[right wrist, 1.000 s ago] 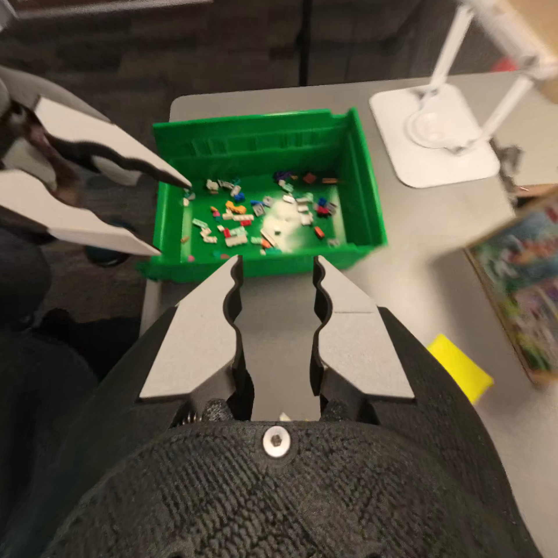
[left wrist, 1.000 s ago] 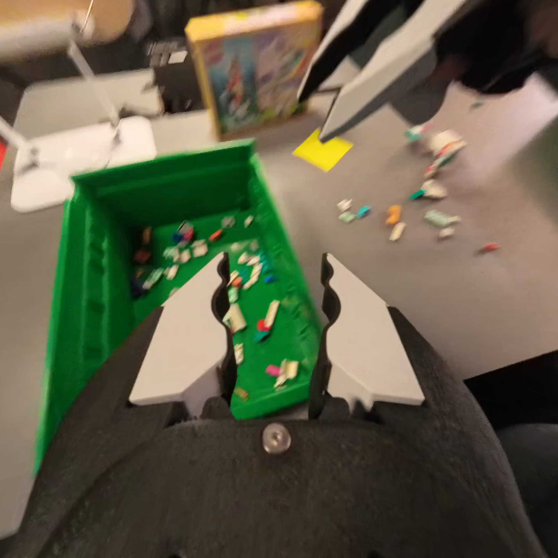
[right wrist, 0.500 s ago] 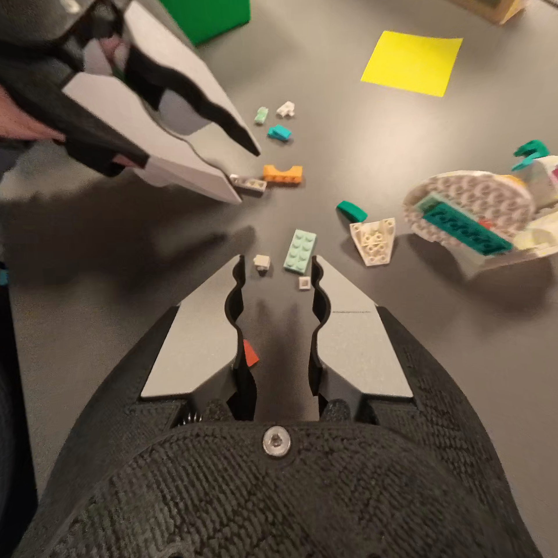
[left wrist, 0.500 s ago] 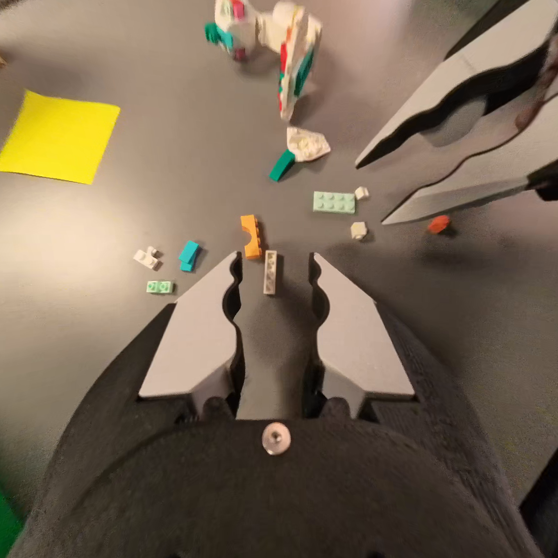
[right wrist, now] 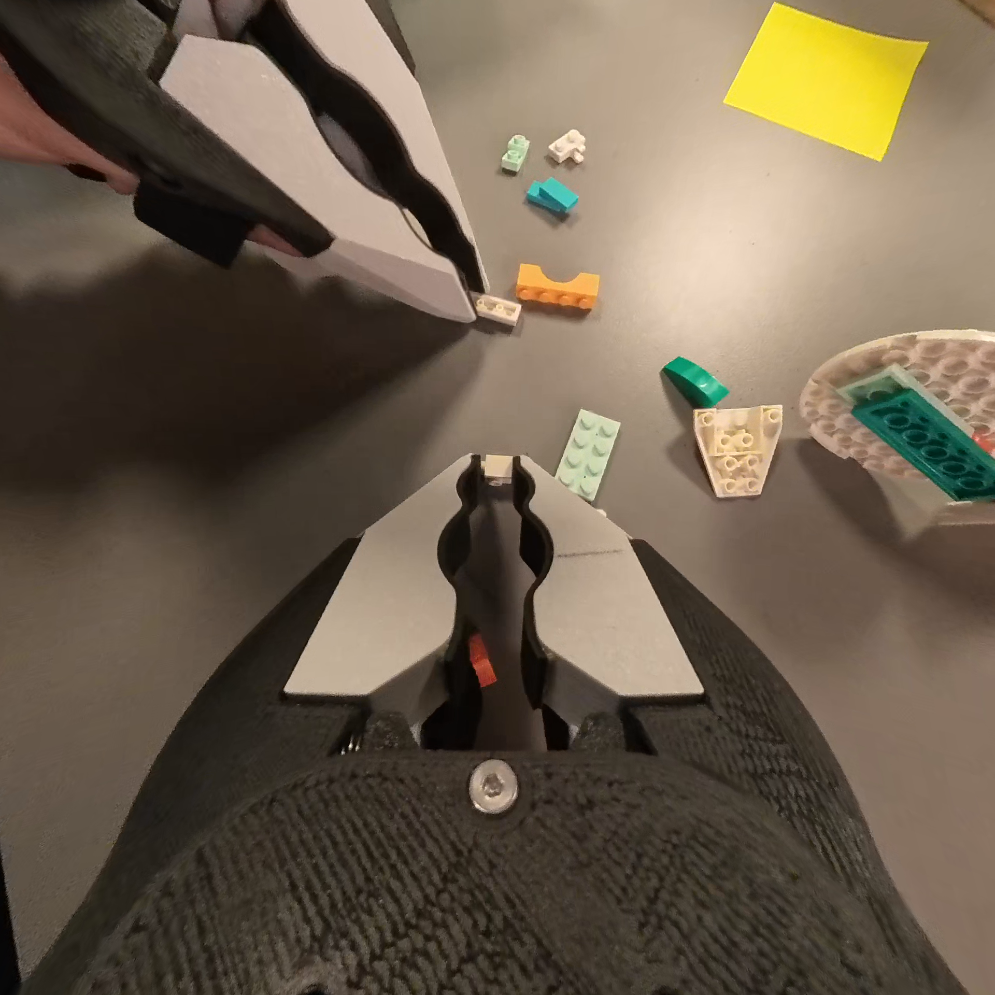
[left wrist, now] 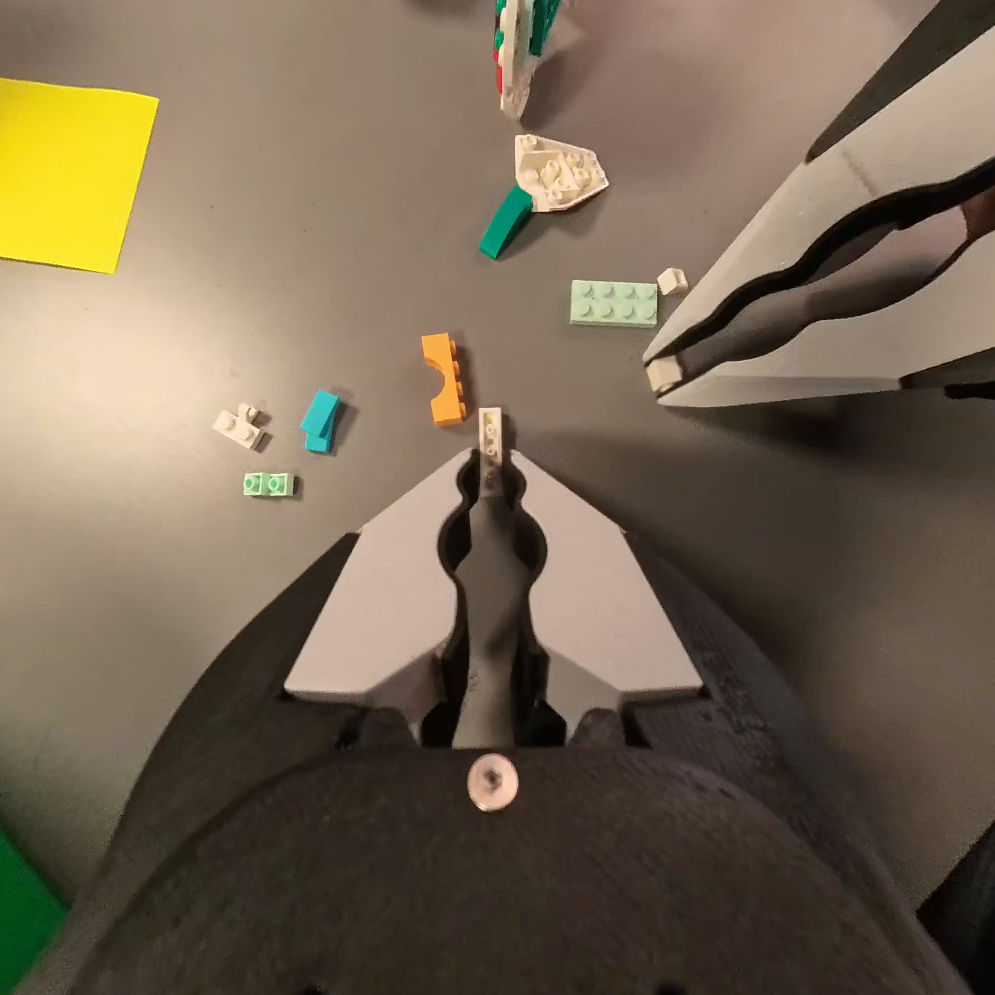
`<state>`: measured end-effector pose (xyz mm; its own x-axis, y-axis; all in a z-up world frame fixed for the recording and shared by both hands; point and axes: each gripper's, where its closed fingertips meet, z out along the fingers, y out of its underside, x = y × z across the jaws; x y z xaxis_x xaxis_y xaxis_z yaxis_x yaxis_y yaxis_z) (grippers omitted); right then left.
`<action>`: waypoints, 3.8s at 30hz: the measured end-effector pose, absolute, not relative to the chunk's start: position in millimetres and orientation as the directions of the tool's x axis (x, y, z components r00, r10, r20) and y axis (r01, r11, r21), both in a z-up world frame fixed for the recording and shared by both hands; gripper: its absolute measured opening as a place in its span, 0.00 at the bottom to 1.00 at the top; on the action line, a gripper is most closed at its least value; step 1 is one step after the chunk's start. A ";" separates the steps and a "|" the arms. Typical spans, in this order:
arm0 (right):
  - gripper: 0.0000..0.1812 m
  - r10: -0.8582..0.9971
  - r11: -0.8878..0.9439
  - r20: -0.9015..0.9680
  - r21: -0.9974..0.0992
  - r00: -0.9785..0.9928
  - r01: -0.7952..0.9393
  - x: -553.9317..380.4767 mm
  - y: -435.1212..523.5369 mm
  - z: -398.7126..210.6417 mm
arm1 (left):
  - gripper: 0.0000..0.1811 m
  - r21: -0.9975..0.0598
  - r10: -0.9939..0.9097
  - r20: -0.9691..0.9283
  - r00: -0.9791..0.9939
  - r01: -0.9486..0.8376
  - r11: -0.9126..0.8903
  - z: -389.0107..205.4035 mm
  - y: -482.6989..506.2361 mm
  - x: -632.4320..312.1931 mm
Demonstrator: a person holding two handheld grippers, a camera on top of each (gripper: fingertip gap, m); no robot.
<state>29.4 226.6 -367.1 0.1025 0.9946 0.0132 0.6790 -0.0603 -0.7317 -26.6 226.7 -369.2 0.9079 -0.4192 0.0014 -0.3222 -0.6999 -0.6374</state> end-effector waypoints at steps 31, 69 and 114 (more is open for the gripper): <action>0.06 0.968 0.227 -0.083 -0.104 -0.236 0.968 -308.2 142.4 -357.6 | 0.06 -0.376 0.111 0.054 0.992 0.124 -0.919 -347.0 53.7 -256.7; 0.20 0.974 -0.187 -0.040 -0.692 0.222 0.697 33.0 258.0 -363.0 | 0.18 -0.672 -0.386 0.027 0.922 -0.269 -0.690 -363.8 250.0 -30.5; 0.19 0.981 0.181 -0.009 -0.340 -0.196 0.923 -308.5 143.4 -307.6 | 0.22 -0.554 0.250 -0.037 0.968 0.188 -0.811 -331.0 51.9 -278.2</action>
<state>-308.5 143.4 -307.6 -0.1958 0.9806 -0.0093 0.9228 0.1810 -0.3401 -278.2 51.9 -331.0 0.9675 0.2500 -0.0369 0.1884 -0.8109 -0.5540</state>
